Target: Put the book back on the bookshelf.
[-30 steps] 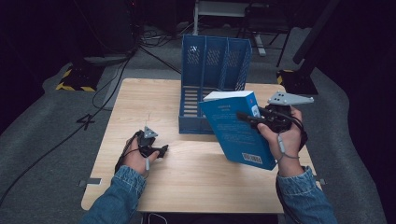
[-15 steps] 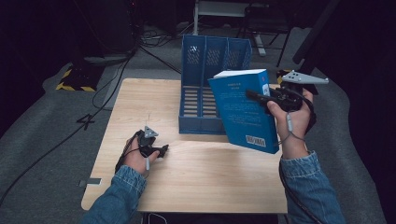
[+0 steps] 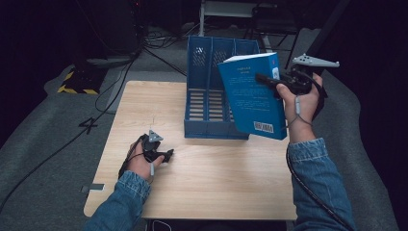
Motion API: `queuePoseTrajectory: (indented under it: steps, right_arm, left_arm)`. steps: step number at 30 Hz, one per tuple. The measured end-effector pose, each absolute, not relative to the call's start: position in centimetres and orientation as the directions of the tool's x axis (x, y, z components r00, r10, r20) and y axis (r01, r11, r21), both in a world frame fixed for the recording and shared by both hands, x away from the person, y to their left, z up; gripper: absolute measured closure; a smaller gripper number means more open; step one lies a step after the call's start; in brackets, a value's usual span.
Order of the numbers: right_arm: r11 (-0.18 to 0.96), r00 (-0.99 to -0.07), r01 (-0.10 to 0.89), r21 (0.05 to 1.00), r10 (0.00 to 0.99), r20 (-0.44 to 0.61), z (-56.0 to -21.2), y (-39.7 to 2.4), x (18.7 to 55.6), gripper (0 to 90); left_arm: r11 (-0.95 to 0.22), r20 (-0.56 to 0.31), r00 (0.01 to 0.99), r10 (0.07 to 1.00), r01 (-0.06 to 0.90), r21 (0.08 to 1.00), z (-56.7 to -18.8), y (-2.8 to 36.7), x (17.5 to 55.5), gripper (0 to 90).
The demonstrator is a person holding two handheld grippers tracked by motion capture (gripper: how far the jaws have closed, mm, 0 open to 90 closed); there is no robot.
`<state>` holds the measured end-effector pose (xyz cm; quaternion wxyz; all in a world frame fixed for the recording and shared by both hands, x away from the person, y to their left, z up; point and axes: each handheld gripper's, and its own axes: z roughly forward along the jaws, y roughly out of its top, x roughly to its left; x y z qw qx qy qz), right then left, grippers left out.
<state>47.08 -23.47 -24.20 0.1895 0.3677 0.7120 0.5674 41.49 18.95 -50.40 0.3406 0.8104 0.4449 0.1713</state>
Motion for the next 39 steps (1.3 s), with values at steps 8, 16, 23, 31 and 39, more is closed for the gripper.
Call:
queuePoseTrajectory:
  steps: [8,16,23,31,39]
  right_arm:
    - [0.034,-0.626,0.31,0.95,0.759,0.177,-24.0,-24.0,49.8,61.7]
    - [0.012,-0.62,0.327,0.945,0.757,0.205,-24.3,-24.6,52.5,61.7]
    - [-0.025,-0.598,0.324,0.946,0.769,0.225,-24.6,-25.8,54.3,61.6]
    - [-0.061,-0.542,0.337,0.939,0.804,0.247,-25.3,-27.1,55.2,61.6]
    - [-0.116,-0.484,0.356,0.927,0.826,0.289,-25.9,-28.1,55.8,61.6]
  left_arm:
    - [-0.371,-0.027,0.545,0.838,0.606,0.704,-50.4,18.9,41.5,23.8]
    - [-0.373,-0.026,0.546,0.837,0.607,0.702,-50.4,19.0,41.5,23.8]
    - [-0.377,-0.021,0.546,0.837,0.604,0.702,-50.4,19.0,41.5,23.8]
    - [-0.378,-0.02,0.548,0.836,0.603,0.702,-50.4,19.0,41.5,23.8]
    - [-0.379,-0.02,0.548,0.836,0.604,0.702,-50.4,19.0,41.5,23.8]
